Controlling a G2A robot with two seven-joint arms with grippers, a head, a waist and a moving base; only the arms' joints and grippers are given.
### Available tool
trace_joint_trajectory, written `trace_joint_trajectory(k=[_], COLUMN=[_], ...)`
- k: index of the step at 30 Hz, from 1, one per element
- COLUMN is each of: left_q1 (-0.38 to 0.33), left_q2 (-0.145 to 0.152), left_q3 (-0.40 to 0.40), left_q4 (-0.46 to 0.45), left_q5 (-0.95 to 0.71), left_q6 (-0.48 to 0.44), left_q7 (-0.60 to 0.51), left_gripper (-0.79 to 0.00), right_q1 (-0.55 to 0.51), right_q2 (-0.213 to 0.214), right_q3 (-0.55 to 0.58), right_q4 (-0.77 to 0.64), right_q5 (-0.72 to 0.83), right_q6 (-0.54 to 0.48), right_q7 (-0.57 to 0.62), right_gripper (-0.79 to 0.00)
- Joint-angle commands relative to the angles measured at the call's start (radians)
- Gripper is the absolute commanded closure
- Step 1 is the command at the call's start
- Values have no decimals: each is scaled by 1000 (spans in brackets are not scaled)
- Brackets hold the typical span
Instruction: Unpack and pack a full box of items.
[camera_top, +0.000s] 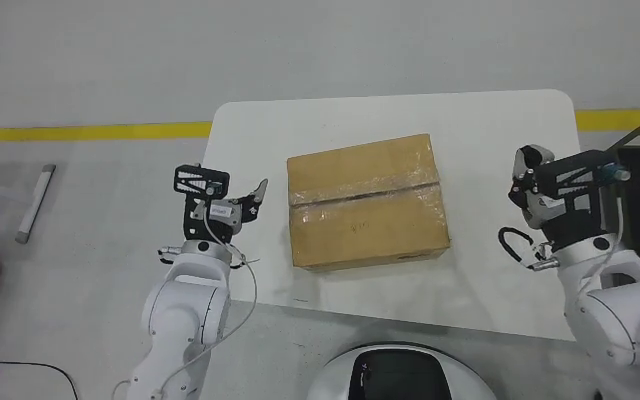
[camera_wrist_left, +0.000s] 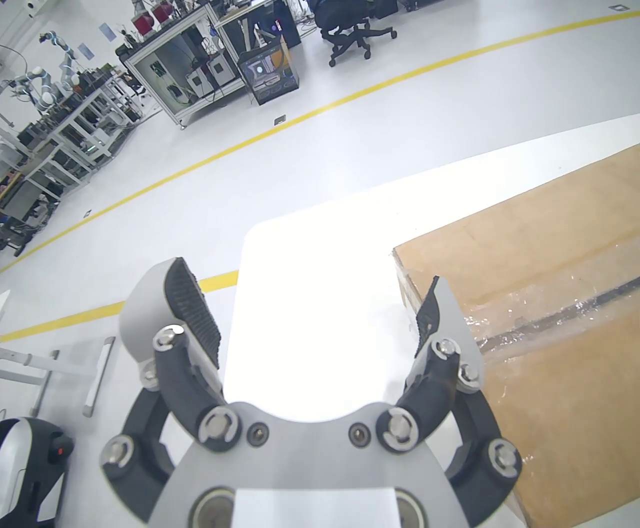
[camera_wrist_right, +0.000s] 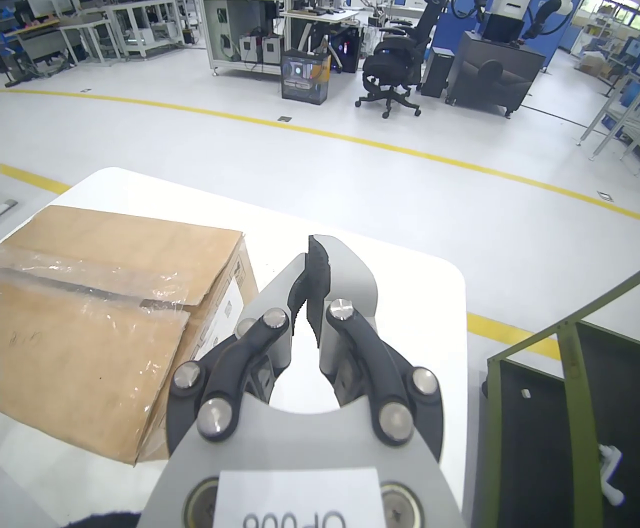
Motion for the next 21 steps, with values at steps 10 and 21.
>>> trace_joint_trajectory(k=[10, 21], left_q1=[0, 0], left_q2=[0, 0], left_q3=[0, 0], left_q4=[0, 0], left_q5=[0, 0], left_q6=[0, 0], left_q7=[0, 0], left_gripper=[-785, -785], right_q1=[-2, 253], right_q2=[-9, -36], right_q3=[-45, -375], right_q4=[28, 290], right_q5=[50, 12], right_q6=[43, -12], right_q7=[-4, -70], right_gripper=[0, 0])
